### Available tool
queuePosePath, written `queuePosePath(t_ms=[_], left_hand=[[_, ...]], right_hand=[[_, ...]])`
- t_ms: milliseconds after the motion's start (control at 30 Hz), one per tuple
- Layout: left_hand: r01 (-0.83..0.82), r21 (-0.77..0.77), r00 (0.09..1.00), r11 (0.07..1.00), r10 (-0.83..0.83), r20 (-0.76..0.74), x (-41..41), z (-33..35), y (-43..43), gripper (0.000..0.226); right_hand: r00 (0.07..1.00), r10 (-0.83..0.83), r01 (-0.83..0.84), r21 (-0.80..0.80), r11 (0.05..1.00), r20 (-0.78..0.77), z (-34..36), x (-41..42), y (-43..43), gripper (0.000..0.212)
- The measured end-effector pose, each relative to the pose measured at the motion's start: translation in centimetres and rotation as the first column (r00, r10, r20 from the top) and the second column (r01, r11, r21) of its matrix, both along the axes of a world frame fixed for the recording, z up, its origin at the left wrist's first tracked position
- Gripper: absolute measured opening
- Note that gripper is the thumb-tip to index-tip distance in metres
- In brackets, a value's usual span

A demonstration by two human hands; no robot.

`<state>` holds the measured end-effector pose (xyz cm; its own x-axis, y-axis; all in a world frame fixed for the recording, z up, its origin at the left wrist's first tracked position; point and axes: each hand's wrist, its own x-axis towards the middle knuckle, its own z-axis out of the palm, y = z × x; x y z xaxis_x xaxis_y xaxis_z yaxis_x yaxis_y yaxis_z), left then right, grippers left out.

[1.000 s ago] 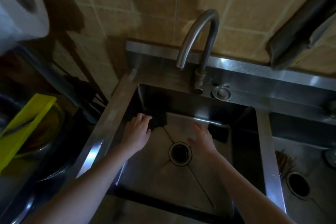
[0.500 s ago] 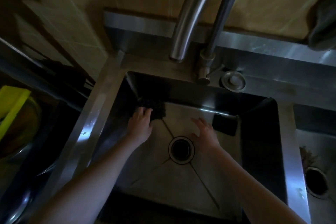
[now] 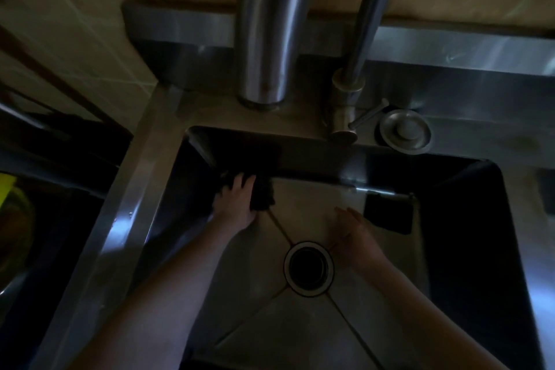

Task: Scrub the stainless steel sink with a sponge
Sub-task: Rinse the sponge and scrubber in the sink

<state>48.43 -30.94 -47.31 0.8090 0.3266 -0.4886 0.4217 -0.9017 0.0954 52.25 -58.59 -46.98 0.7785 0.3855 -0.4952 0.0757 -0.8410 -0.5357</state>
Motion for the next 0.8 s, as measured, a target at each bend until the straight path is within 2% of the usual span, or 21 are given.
queuePosePath(t_ms=[233, 400, 667, 800], left_hand=[[0.006, -0.066, 0.995, 0.998, -0.012, -0.097, 1.5, -1.0, 0.4, 0.088], [0.071, -0.026, 0.99, 0.997, -0.073, -0.12, 1.2, -1.6, -0.4, 0.084], [0.148, -0.028, 0.982, 0.989, -0.15, -0.118, 0.8, -1.5, -0.9, 0.075], [0.165, -0.02, 0.985, 0.986, -0.165, -0.046, 0.3, -1.2, -1.9, 0.075]], right_hand=[[1.0, 0.006, -0.004, -0.11, 0.994, 0.016, -1.4, 0.7, -1.8, 0.063], [0.998, -0.046, 0.049, -0.063, 0.997, 0.043, -1.0, 0.2, -2.5, 0.062], [0.996, -0.053, 0.056, -0.034, 0.998, 0.072, -0.4, -0.8, -3.0, 0.057], [0.996, -0.027, 0.031, -0.049, 0.998, 0.082, 0.0, -0.9, -3.8, 0.055]])
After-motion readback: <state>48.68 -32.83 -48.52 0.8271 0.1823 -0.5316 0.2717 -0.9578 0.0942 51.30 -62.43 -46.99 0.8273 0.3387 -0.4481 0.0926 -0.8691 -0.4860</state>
